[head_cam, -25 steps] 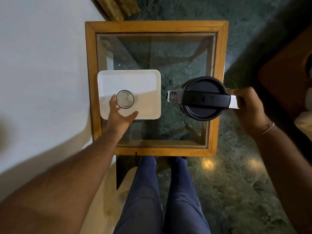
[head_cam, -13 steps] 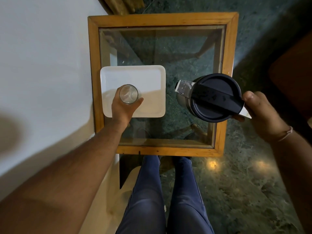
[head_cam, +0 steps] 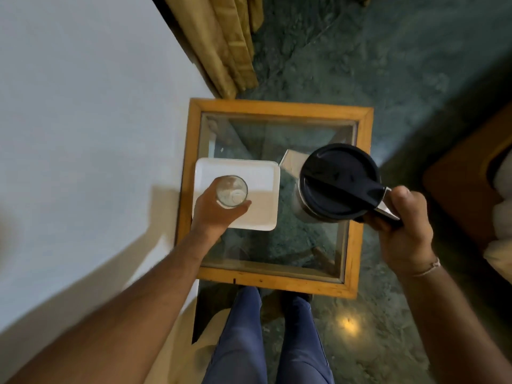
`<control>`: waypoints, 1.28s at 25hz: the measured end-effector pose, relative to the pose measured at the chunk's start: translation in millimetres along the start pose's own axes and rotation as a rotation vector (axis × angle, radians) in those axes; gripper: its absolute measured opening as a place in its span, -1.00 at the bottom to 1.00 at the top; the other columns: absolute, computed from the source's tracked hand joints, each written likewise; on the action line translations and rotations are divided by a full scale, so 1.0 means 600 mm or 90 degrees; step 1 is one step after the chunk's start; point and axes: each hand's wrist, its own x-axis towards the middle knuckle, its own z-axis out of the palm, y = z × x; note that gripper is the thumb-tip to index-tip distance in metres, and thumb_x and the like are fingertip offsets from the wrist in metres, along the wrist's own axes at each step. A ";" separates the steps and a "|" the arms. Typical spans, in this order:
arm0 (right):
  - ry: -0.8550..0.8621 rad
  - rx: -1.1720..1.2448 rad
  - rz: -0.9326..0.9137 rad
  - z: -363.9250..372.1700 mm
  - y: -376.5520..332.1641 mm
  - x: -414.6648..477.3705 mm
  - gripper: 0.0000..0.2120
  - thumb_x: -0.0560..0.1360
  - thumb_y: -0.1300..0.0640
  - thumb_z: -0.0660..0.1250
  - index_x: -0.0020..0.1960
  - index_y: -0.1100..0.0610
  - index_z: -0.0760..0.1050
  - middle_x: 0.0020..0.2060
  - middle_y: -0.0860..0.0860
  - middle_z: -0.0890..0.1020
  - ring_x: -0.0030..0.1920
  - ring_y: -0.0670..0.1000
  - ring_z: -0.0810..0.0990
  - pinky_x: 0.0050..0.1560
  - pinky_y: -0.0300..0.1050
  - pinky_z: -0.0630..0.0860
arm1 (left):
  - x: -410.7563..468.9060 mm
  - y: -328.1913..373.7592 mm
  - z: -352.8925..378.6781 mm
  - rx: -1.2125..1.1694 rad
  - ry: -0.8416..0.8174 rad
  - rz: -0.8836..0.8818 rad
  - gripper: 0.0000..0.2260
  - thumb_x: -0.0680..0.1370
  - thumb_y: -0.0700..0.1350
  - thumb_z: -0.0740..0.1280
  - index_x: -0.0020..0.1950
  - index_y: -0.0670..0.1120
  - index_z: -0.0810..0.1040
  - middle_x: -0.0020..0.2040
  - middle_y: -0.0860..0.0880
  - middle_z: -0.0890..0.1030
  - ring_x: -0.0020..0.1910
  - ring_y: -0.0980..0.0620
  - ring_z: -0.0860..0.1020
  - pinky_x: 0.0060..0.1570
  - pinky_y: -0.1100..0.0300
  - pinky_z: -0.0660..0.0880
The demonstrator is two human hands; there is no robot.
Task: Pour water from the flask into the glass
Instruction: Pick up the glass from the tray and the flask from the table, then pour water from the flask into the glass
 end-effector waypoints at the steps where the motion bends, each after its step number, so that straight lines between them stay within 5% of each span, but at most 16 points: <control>1: 0.009 0.004 -0.003 0.004 -0.032 -0.004 -0.33 0.58 -0.34 0.32 -0.48 0.12 0.37 -0.58 0.17 0.26 -0.57 0.23 0.21 -0.48 0.04 0.25 | -0.010 0.029 -0.020 -0.004 0.003 0.006 -0.44 0.42 0.23 0.65 0.29 0.39 0.43 0.16 0.31 0.61 0.09 0.18 0.63 0.12 0.22 0.65; 4: 0.047 0.040 -0.038 0.024 -0.170 -0.014 -0.27 0.54 -0.34 0.39 -0.47 0.24 0.37 -0.59 0.29 0.28 -0.55 0.36 0.27 -0.38 0.22 0.36 | -0.046 0.142 -0.108 0.011 0.062 0.066 -0.49 0.42 0.32 0.60 0.26 0.35 0.45 0.17 0.25 0.63 0.02 0.17 0.63 0.01 0.37 0.60; 6: 0.050 0.057 -0.065 0.040 -0.265 -0.018 -0.11 0.51 -0.36 0.42 -0.42 0.50 0.35 -0.57 0.40 0.33 -0.51 0.46 0.33 -0.32 0.21 0.38 | -0.069 0.217 -0.172 0.012 0.088 0.104 -0.46 0.41 0.44 0.51 0.27 0.21 0.54 0.21 0.15 0.71 0.10 0.07 0.68 0.11 0.20 0.67; 9: 0.045 0.065 -0.121 0.071 -0.410 -0.030 0.06 0.45 -0.43 0.41 -0.29 0.68 0.31 -0.47 0.61 0.33 -0.50 0.48 0.33 -0.40 -0.11 0.40 | -0.103 0.319 -0.266 -0.028 0.116 0.145 -0.34 0.34 0.63 0.37 0.23 0.22 0.59 0.17 0.15 0.74 0.11 0.01 0.72 0.18 0.03 0.70; 11: 0.054 0.089 -0.154 0.083 -0.496 -0.040 0.09 0.40 -0.47 0.42 -0.24 0.69 0.30 -0.50 0.49 0.32 -0.51 0.26 0.31 -0.45 -0.23 0.35 | -0.123 0.380 -0.321 -0.045 0.136 0.189 -0.54 0.37 0.54 0.44 0.14 0.34 0.56 0.12 0.24 0.70 0.08 0.03 0.71 0.21 -0.03 0.70; 15: 0.063 0.106 -0.205 0.098 -0.668 -0.060 0.04 0.32 -0.51 0.45 -0.31 0.55 0.27 -0.60 -0.01 0.25 -0.55 -0.07 0.23 -0.44 -0.18 0.20 | -0.161 0.514 -0.436 -0.078 0.186 0.261 -0.54 0.34 0.45 0.53 0.15 0.32 0.57 0.05 0.30 0.72 -0.02 0.06 0.75 0.07 0.04 0.76; 18: 0.082 0.117 -0.224 0.103 -0.787 -0.079 -0.20 0.28 -0.48 0.50 -0.41 0.27 0.34 -0.57 -0.04 0.26 -0.52 -0.05 0.19 -0.39 -0.02 0.14 | -0.191 0.607 -0.508 -0.088 0.207 0.317 -0.44 0.33 0.49 0.53 0.17 0.20 0.62 0.03 0.21 0.75 -0.05 0.00 0.76 0.06 0.00 0.77; 22: 0.052 0.116 -0.274 0.115 -0.960 -0.118 -0.58 0.38 -0.32 0.45 -0.30 0.04 0.68 -0.45 -0.04 0.61 -0.47 -0.04 0.51 -0.44 -0.20 0.47 | -0.251 0.723 -0.597 -0.115 0.239 0.389 -0.46 0.32 0.46 0.56 0.13 0.17 0.66 -0.03 0.26 0.76 -0.06 0.03 0.77 0.07 0.00 0.76; 26: -0.039 0.113 -0.232 0.113 -1.112 -0.143 -0.48 0.42 -0.32 0.44 -0.52 -0.01 0.45 -0.62 -0.12 0.37 -0.63 -0.12 0.27 -0.59 -0.27 0.27 | -0.303 0.820 -0.665 -0.141 0.263 0.447 -0.28 0.17 0.72 0.36 0.11 0.28 0.63 -0.13 0.42 0.72 -0.12 0.17 0.75 -0.01 0.19 0.72; 30: -0.030 0.014 -0.228 0.121 -1.242 -0.168 -0.41 0.30 -0.40 0.52 -0.41 0.03 0.31 -0.47 0.02 0.30 -0.44 0.03 0.20 -0.31 -0.08 0.07 | -0.344 0.897 -0.713 -0.128 0.298 0.518 -0.29 0.20 0.75 0.28 0.10 0.31 0.59 -0.15 0.34 0.72 -0.17 0.21 0.74 -0.13 0.33 0.66; 32: -0.068 -0.046 -0.256 0.129 -1.295 -0.186 -0.41 0.29 -0.43 0.53 -0.45 0.02 0.37 -0.51 0.01 0.34 -0.48 0.03 0.29 -0.37 -0.15 0.22 | -0.356 0.927 -0.726 -0.117 0.293 0.537 -0.32 0.19 0.76 0.26 0.06 0.33 0.57 -0.08 0.32 0.72 -0.13 0.23 0.73 -0.12 0.29 0.63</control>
